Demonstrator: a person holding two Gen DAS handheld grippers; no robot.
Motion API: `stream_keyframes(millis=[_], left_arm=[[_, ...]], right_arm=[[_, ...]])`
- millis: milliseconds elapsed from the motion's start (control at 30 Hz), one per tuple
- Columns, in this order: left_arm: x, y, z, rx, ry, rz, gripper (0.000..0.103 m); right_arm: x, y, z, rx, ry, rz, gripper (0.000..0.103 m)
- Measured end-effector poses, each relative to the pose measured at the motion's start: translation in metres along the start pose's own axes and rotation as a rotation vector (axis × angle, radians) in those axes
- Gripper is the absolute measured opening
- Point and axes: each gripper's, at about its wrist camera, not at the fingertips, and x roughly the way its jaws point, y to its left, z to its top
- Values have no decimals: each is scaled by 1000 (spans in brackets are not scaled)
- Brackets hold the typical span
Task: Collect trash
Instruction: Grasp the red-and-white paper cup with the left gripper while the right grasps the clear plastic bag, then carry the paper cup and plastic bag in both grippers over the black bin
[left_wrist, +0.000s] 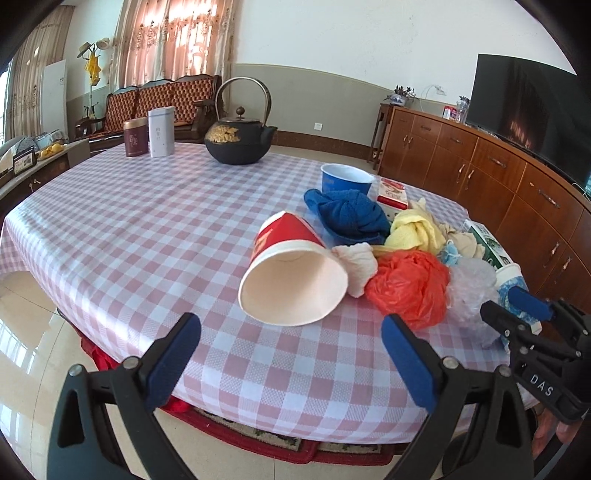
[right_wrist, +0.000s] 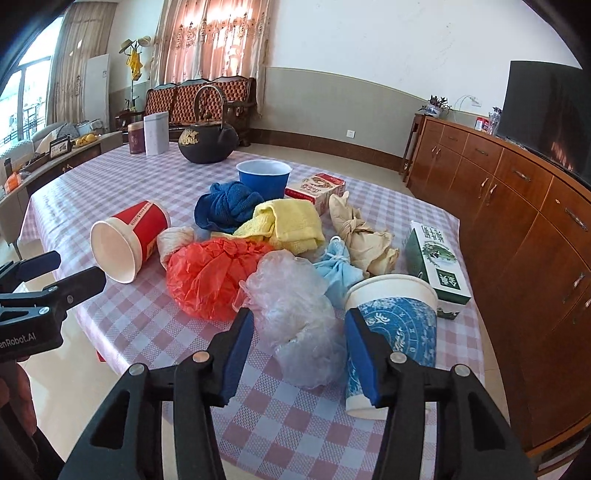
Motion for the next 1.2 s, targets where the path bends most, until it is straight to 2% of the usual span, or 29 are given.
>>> stream_keyframes(millis=[267, 367, 467, 533, 667, 867, 1067, 1200], left_arm=[[31, -7, 12, -9, 6, -21, 98], [40, -9, 14, -16, 14, -26, 95], [45, -5, 15, -23, 22, -5, 86], [50, 1, 14, -39, 37, -11, 72], [40, 11, 14, -47, 13, -12, 67], [18, 20, 16, -56, -40, -20, 67], [18, 25, 19, -56, -34, -27, 61], [6, 25, 20, -56, -66, -42, 60]], right_arm=[[33, 5, 13, 26, 16, 18, 53], [38, 4, 17, 50, 19, 27, 44], [38, 1, 19, 84, 17, 63, 35], [35, -1, 20, 98, 11, 79, 32], [20, -3, 22, 113, -29, 90, 32], [0, -9, 29, 139, -88, 94, 32], [-8, -8, 36, 137, -98, 93, 32], [-16, -12, 33, 154, -110, 90, 32]])
